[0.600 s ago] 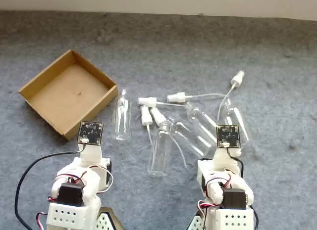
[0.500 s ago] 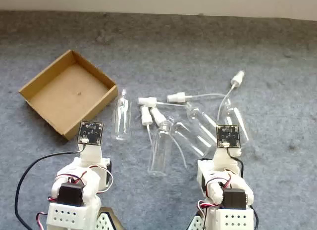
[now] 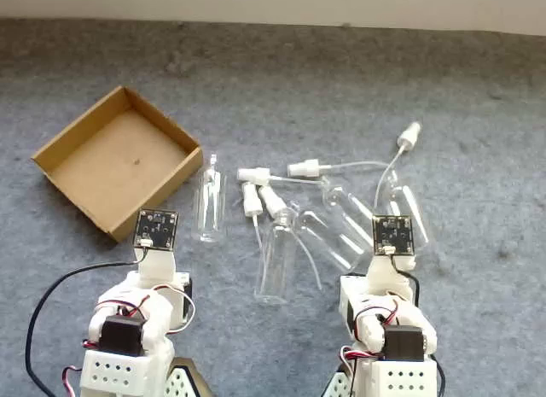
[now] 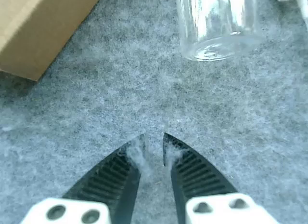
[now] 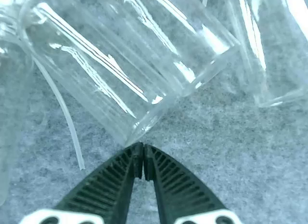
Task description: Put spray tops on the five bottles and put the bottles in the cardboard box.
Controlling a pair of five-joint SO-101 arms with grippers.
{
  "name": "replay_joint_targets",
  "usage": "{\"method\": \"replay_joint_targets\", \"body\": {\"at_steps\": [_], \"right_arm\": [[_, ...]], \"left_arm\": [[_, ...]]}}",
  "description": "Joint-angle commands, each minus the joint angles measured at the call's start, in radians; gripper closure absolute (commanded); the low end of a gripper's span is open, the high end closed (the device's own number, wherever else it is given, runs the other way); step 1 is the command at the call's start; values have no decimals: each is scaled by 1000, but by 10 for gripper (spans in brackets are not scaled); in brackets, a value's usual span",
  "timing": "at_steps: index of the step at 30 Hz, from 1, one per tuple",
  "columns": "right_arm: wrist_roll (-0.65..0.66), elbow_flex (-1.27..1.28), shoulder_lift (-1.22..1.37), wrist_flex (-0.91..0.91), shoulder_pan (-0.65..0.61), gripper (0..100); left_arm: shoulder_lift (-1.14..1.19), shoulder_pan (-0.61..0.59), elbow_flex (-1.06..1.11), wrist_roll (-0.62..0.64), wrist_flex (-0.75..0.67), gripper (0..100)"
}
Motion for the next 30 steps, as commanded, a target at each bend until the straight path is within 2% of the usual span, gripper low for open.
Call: {"method": "replay_joint_targets", "body": {"at_steps": [1, 26, 30], "right_arm": [[9, 108, -8, 5, 8, 995], [9, 108, -8, 5, 8, 995], [9, 108, -8, 5, 8, 995]], "left_arm": [[-13, 12, 22, 11, 6, 994], [-13, 2, 22, 8, 2, 994], [-13, -35, 22, 8, 3, 994]]}}
